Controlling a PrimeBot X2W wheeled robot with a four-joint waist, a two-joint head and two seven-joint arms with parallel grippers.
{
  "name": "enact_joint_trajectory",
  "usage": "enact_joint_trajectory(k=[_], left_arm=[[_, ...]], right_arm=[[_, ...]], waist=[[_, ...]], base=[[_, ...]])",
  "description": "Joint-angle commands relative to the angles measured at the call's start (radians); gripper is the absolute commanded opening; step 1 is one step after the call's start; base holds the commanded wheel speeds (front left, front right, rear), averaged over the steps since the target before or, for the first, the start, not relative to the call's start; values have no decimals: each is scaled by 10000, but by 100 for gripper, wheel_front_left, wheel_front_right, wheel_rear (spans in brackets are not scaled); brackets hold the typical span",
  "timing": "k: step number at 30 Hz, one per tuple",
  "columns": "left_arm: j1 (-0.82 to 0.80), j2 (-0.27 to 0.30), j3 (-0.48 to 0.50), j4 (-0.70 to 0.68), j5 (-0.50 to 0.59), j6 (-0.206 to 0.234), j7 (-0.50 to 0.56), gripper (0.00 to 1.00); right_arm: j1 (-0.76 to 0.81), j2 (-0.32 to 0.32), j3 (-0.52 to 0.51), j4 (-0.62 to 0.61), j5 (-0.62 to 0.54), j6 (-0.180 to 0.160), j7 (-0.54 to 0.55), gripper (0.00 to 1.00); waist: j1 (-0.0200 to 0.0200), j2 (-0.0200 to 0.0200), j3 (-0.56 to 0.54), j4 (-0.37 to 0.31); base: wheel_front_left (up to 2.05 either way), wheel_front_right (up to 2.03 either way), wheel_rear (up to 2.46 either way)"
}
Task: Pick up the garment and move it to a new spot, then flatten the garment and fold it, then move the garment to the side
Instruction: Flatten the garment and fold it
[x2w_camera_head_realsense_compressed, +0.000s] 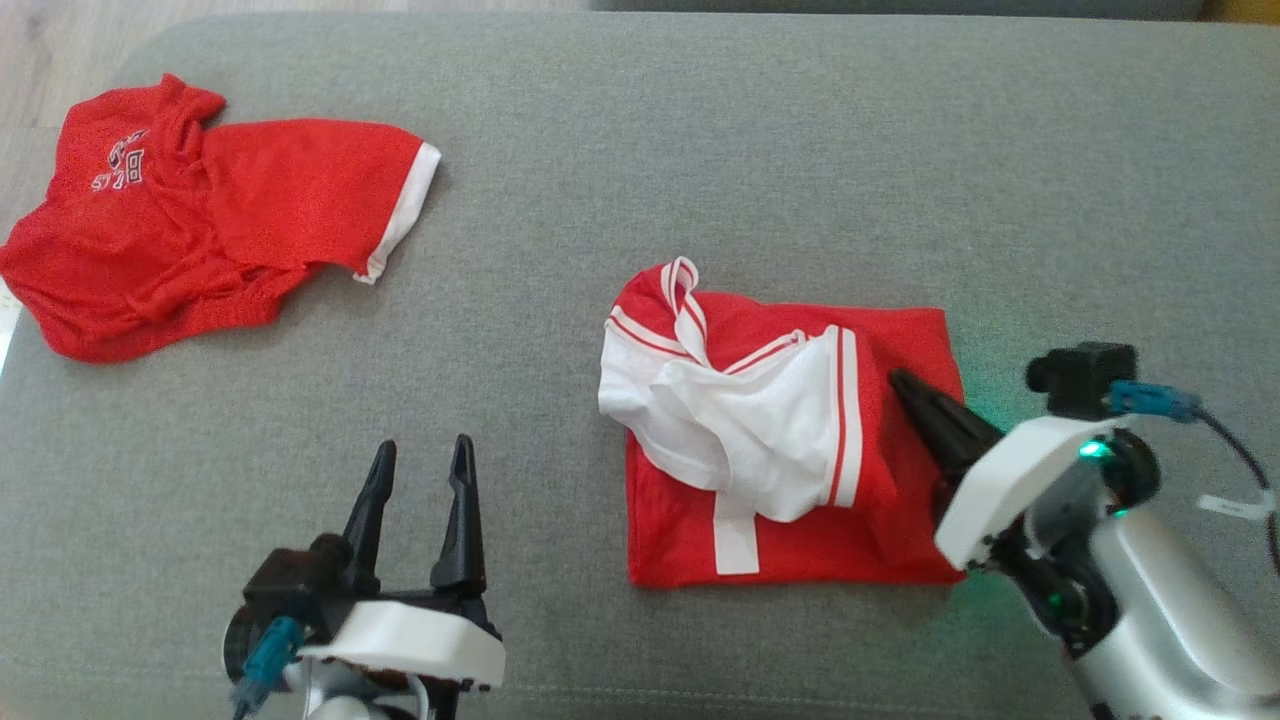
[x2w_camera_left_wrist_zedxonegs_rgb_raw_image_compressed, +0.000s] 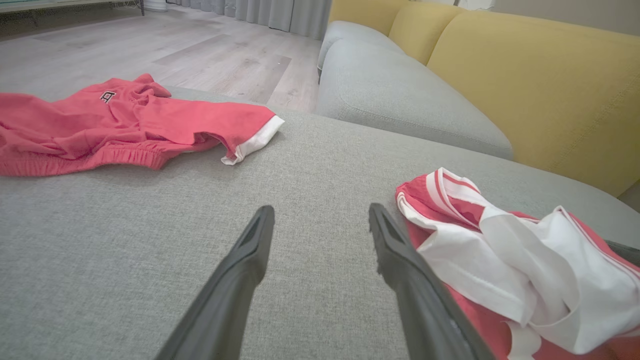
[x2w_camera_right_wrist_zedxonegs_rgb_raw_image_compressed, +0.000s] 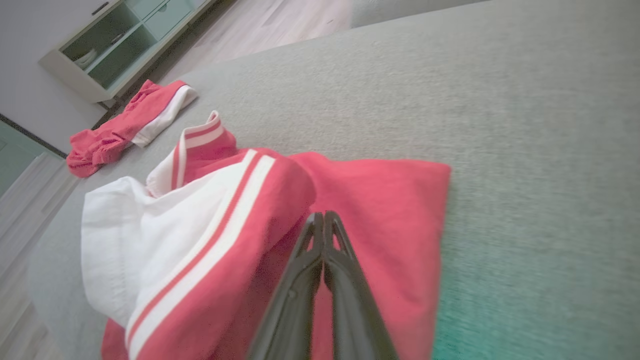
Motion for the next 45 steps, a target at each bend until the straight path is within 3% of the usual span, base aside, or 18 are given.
enact_joint_trajectory(k=[1, 10, 18, 24, 30, 37, 38, 39, 40, 45], left_arm=[[-285, -61, 397, -210, 92, -58, -122, 100], [-521, -61, 802, 185, 231, -407, -122, 100], [-517, -61, 1001, 218, 154, -415, -122, 100], [-382, -61, 1144, 273, 31, -394, -122, 100], [-208, -61, 1424, 361, 49, -464, -122, 100], [129, -61, 1801, 486, 191, -654, -122, 100], [203, -61, 1847, 532, 229, -703, -122, 100], [277, -61, 1905, 578, 253, -747, -122, 100], [355, -61, 1963, 641, 278, -800, -122, 100], [498, -61, 2148, 927, 473, -1143, -122, 100]], right_arm=[[-341, -65, 402, -217, 116, -7, -167, 0], [-859, 58, 2365, -524, 763, -7, -285, 0], [-867, -174, 4726, -1376, 1491, -7, 329, 0], [-736, -535, 5391, -1748, 2084, -7, 512, 0], [-423, -1136, 5153, -2180, 2340, -7, 173, 0], [382, -1646, 2651, -1940, 887, -7, -1344, 0], [536, -1657, 2172, -1861, 488, -7, -1590, 8], [712, -1599, 1612, -1765, 109, -7, -1860, 39], [910, -1476, 1041, -1673, -198, -7, -2075, 97], [1693, -983, -1292, -1505, -1896, -7, -2907, 100]], waist=[[0, 0, 27, 36], [0, 0, -30, 81], [0, 0, -253, 93], [0, 0, -607, 51], [0, 0, -1050, -67], [0, 0, -1688, -327], [0, 0, -1790, -368], [0, 0, -1890, -413], [0, 0, -1955, -462], [0, 0, -2158, -604]], base=[[0, 0, 0], [0, 0, 0], [0, 0, 0], [0, 0, 0], [0, 0, 0], [0, 0, 0], [0, 0, 0], [0, 0, 0], [0, 0, 0], [0, 0, 0]])
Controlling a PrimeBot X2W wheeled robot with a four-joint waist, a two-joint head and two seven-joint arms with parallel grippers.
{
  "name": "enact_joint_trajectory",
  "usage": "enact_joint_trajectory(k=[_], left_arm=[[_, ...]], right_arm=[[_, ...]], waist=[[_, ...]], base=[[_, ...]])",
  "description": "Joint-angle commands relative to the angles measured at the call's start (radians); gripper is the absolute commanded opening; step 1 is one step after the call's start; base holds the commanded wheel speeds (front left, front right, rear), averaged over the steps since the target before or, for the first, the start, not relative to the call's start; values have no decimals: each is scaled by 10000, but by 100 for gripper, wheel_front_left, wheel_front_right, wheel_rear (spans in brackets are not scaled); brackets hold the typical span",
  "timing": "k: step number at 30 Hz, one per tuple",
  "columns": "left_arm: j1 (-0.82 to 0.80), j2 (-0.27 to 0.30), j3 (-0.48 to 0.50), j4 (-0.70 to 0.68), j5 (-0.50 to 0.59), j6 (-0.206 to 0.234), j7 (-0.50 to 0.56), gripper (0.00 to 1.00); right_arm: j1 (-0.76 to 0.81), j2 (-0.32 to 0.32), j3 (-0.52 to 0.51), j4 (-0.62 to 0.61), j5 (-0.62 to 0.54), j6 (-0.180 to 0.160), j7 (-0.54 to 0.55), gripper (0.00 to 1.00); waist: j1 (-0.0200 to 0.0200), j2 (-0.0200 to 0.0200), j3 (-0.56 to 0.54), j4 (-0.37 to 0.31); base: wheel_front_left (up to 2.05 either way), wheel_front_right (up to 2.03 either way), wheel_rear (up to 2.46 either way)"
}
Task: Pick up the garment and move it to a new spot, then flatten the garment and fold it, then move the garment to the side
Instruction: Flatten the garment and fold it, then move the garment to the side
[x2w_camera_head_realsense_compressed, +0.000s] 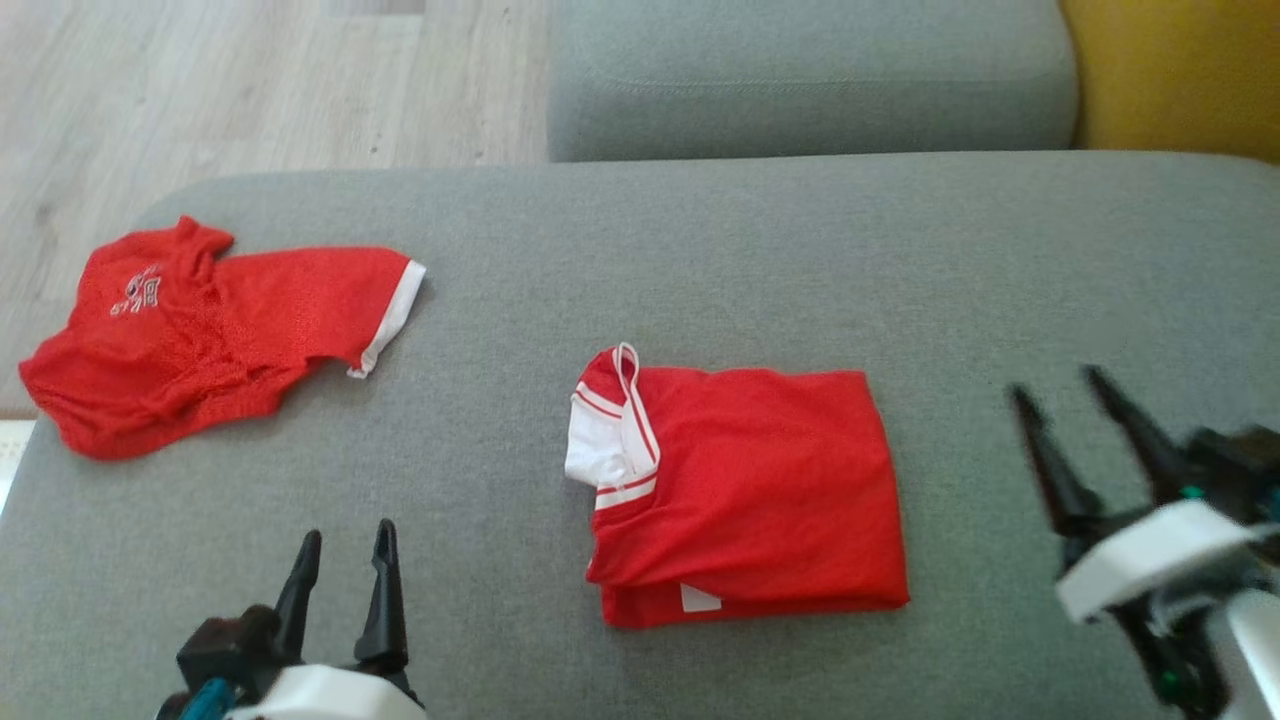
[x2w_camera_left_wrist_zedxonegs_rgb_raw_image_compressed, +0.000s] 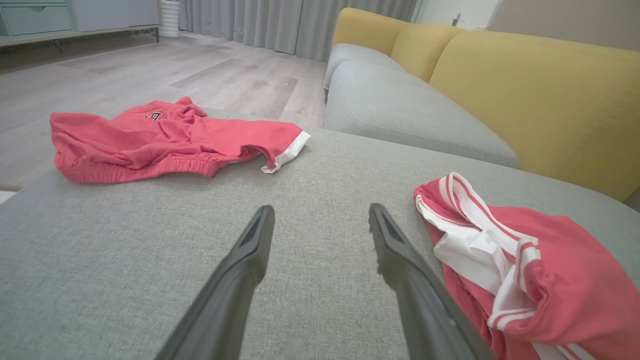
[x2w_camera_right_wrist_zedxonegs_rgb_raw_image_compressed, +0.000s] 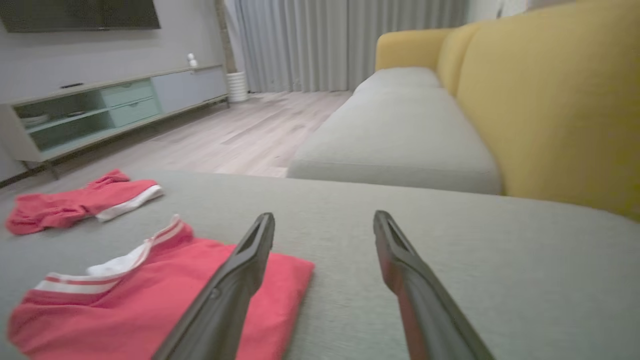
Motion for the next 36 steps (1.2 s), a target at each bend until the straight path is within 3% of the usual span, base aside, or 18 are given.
enact_joint_trajectory(k=[1, 7, 15, 26, 31, 36], left_arm=[[-383, -22, 434, -212, 110, -142, -122, 100], [-425, -22, 623, 290, 278, -600, -122, 100], [-528, -22, 797, 700, 509, -992, -122, 100], [-583, -22, 810, 776, 571, -1040, -122, 100], [-634, -22, 768, 668, 547, -990, -122, 100], [-901, -22, 496, 549, 502, -899, -122, 100]], right_arm=[[83, 78, -523, -237, -577, -7, -354, 100], [1139, 923, -1835, 3, -1822, -7, -1161, 100], [1488, 1511, -2043, 1153, -2420, -7, -2212, 100], [1215, 1773, -1934, 2082, -2411, -7, -2520, 100], [761, 1905, -1660, 1835, -1333, -7, -2159, 100], [-443, 1311, -812, 647, 1769, -7, 960, 100]], waist=[[1, 0, -106, -57], [1, 0, -255, -217], [1, 0, -237, -344], [1, 0, -177, -244], [1, 0, -3, -167], [1, 0, 535, 52]], base=[[0, 0, 0], [0, 0, 0], [0, 0, 0], [0, 0, 0], [0, 0, 0], [0, 0, 0]])
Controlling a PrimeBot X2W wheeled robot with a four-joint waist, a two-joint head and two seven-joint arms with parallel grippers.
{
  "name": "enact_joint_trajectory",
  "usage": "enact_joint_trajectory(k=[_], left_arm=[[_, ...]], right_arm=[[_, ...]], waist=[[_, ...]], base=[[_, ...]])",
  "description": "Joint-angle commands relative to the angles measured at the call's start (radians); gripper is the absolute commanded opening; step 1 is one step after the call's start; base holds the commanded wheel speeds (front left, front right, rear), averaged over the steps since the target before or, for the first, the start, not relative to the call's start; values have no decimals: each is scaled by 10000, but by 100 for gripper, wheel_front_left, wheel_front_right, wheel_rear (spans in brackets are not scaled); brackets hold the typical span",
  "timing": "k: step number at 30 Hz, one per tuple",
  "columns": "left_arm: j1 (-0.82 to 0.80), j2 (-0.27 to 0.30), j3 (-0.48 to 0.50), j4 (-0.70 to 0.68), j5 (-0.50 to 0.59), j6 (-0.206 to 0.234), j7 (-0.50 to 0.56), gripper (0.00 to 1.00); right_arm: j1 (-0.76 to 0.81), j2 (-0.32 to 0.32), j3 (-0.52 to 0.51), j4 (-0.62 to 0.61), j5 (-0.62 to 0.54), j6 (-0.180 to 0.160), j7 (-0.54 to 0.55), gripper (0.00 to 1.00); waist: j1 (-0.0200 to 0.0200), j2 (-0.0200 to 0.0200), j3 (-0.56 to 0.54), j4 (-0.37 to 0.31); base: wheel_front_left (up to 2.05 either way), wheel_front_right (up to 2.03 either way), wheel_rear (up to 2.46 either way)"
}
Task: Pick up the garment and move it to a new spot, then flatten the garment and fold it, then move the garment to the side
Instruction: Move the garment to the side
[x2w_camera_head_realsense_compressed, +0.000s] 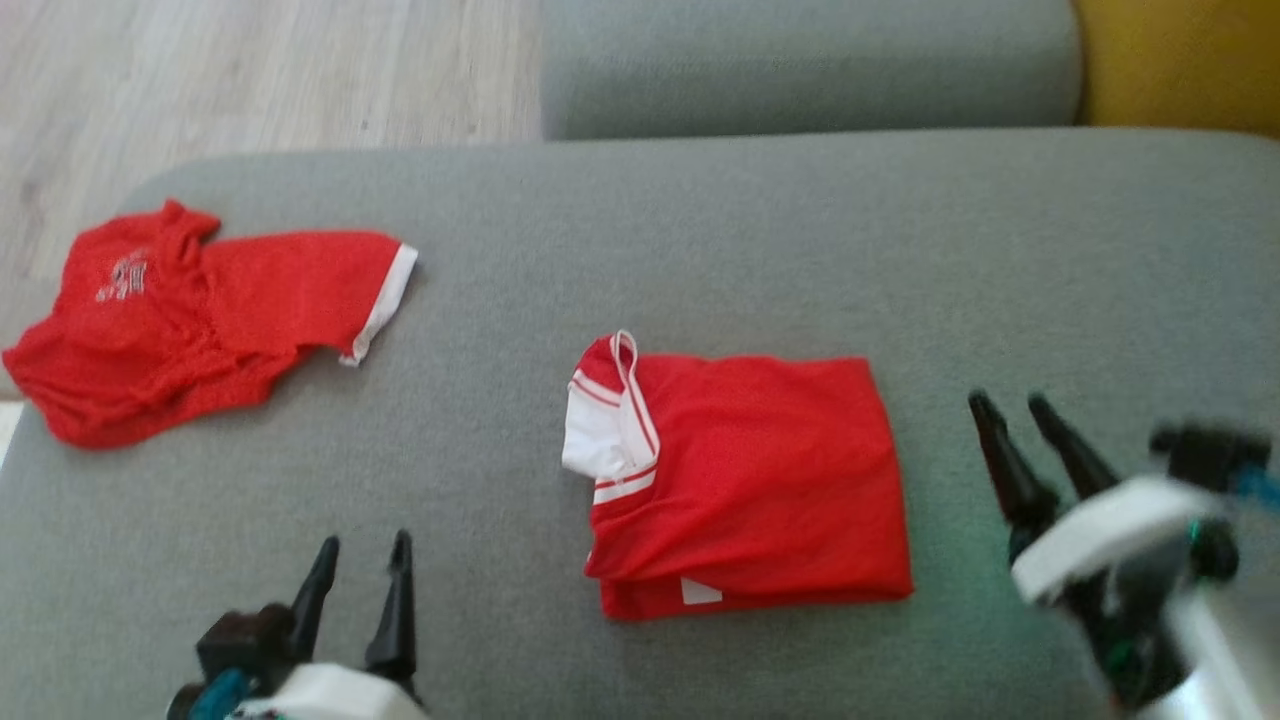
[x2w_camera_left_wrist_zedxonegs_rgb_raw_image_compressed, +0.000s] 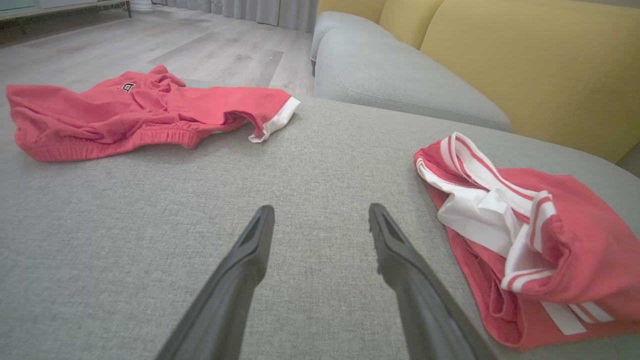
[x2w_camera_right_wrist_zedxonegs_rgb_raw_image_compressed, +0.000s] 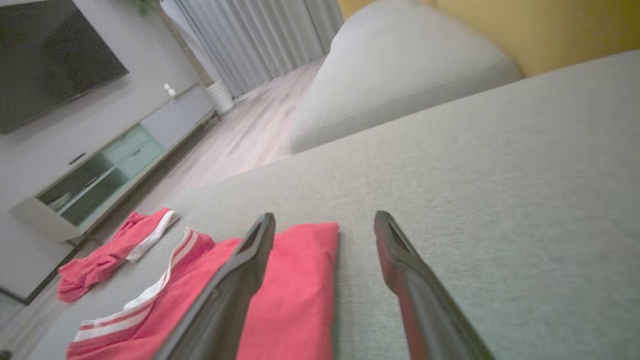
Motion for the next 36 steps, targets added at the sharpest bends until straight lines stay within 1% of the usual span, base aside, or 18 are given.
enact_joint_trajectory(k=[1, 3, 5, 8, 11, 16, 17, 18, 19, 23, 27, 29, 32, 33, 36], left_arm=[[-682, -22, 204, -401, 42, 66, -122, 100], [-802, -22, 46, -436, -22, 129, -122, 100], [-906, -22, -102, -447, -96, 197, -122, 100], [-1029, -22, -276, -463, -167, 303, -122, 100], [-1133, -22, -404, -471, -209, 388, -122, 100], [-1315, -22, -551, -512, -266, 499, -122, 100], [-1345, -22, -573, -517, -276, 526, -122, 100], [-1372, -22, -590, -529, -287, 554, -122, 100], [-1397, -22, -595, -543, -295, 585, -122, 100], [-1486, -22, -593, -647, -323, 670, -122, 100], [-1506, -22, -486, -761, -301, 694, -122, 100], [-1538, -22, -450, -840, -276, 712, -122, 100], [-1757, -22, -547, -1003, -212, 666, -122, 100], [-1757, -22, -547, -1003, -212, 666, -122, 100], [-2304, -22, -791, -1239, -47, 641, -122, 100]], right_arm=[[-540, -436, 182, -356, 230, -7, 513, 100], [-923, -591, 161, -269, 794, -7, 1742, 100], [-1259, -690, 167, -53, 1110, -7, 2821, 100], [-1699, -717, 200, 407, 1192, -7, 3873, 100], [-2017, -661, 153, 1027, 882, -7, 4468, 100], [-2348, -276, 136, 1933, 711, -7, 5190, 100], [-2398, -157, 181, 2040, 829, -7, 5362, 95], [-2461, -33, 187, 2077, 1017, -7, 5480, 36], [-2537, 45, 148, 2089, 1151, -7, 5504, 0], [-2864, 94, -2, 2046, 1234, -7, 5285, 0], [-3149, -97, -32, 1950, 970, -7, 4849, 0], [-3325, -338, -111, 1920, 653, -7, 4486, 0], [-3760, -898, -441, 2056, -66, -7, 3801, 0], [-3760, -898, -441, 2056, -66, -7, 3801, 0], [-4450, -1527, -956, 2279, -673, -7, 3238, 0]], waist=[[0, 0, 263, 157], [0, 0, 474, 300], [0, 0, 667, 463], [0, 0, 916, 704], [0, 0, 1109, 935], [0, 0, 1388, 1180], [0, 0, 1418, 1195], [0, 0, 1451, 1200], [0, 0, 1482, 1182], [0, 0, 1563, 820], [0, 0, 1599, 26], [0, 0, 1688, -447], [0, 0, 2063, -1037], [0, 0, 2063, -1037], [0, 0, 2872, -1353]], base=[[0, 0, 0], [0, 0, 0], [0, 0, 0], [0, 0, 0], [0, 0, 0], [0, 0, 0], [0, 0, 0], [0, 0, 0], [0, 0, 0], [0, 0, 0], [0, 0, 0], [0, 0, 0], [0, 0, 0], [0, 0, 0], [0, 0, 0]])
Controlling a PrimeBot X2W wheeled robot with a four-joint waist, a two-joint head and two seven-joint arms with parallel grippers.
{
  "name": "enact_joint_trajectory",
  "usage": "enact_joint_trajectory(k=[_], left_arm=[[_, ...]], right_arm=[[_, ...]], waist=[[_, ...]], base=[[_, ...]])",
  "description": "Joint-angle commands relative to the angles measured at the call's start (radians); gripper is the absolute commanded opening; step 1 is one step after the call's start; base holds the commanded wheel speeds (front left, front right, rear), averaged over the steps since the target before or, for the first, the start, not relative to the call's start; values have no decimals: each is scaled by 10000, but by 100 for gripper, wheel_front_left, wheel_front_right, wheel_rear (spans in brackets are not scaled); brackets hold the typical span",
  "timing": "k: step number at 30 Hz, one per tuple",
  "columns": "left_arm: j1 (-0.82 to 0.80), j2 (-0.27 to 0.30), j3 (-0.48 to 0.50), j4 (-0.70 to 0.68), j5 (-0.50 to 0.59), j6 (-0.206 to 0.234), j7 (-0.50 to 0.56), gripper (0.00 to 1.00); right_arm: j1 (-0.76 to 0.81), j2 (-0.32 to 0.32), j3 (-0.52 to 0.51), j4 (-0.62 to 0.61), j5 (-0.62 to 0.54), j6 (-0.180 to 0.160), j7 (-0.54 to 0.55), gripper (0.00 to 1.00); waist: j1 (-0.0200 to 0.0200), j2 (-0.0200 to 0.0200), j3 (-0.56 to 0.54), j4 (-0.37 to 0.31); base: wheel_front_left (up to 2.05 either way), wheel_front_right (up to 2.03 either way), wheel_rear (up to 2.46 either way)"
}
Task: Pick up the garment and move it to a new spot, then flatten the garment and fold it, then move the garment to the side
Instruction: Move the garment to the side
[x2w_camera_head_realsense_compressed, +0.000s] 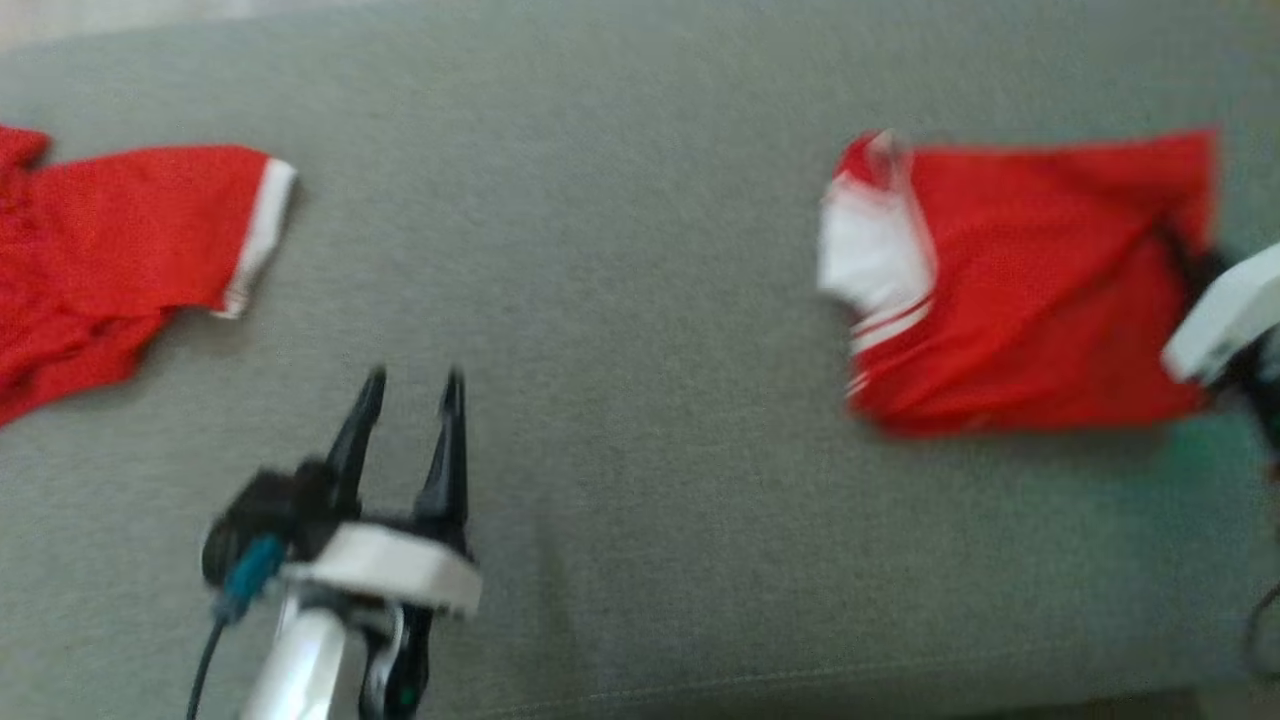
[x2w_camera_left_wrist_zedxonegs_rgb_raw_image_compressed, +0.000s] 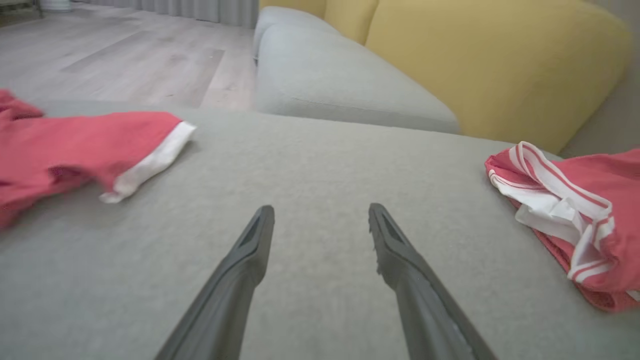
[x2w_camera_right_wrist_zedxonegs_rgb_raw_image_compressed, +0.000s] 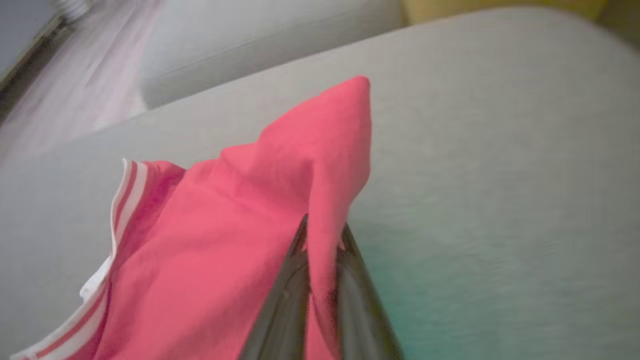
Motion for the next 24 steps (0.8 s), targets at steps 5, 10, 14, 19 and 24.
enact_joint_trajectory(k=[5, 10, 14, 19, 24], left_arm=[[-1457, -5, -41, -610, 366, -14, -122, 100], [-1826, -5, -313, -839, 608, 89, -122, 100], [-1704, -5, -273, -1053, 761, 192, -122, 100], [-1286, 8, -8, -1281, 881, 243, -122, 100], [-1044, 6, 178, -1445, 917, 248, -122, 100]], right_arm=[[-1877, -1302, -806, 439, -1264, -7, -922, 0], [-3306, -2533, -1999, 1608, -2514, -7, -1303, 0], [-4086, -3470, -2682, 2659, -3458, -7, -1373, 0], [-4785, -4215, -2984, 4029, -4661, -7, -1831, 0], [-5234, -4206, -3337, 4683, -6243, -7, -2922, 100]], waist=[[0, 1, 1938, -431], [0, 1, 2818, 82], [0, 1, 3208, 532], [0, 1, 3282, 813], [0, 1, 3077, 765]], base=[[0, 0, 0], [0, 0, 0], [0, 0, 0], [0, 0, 0], [0, 0, 0]])
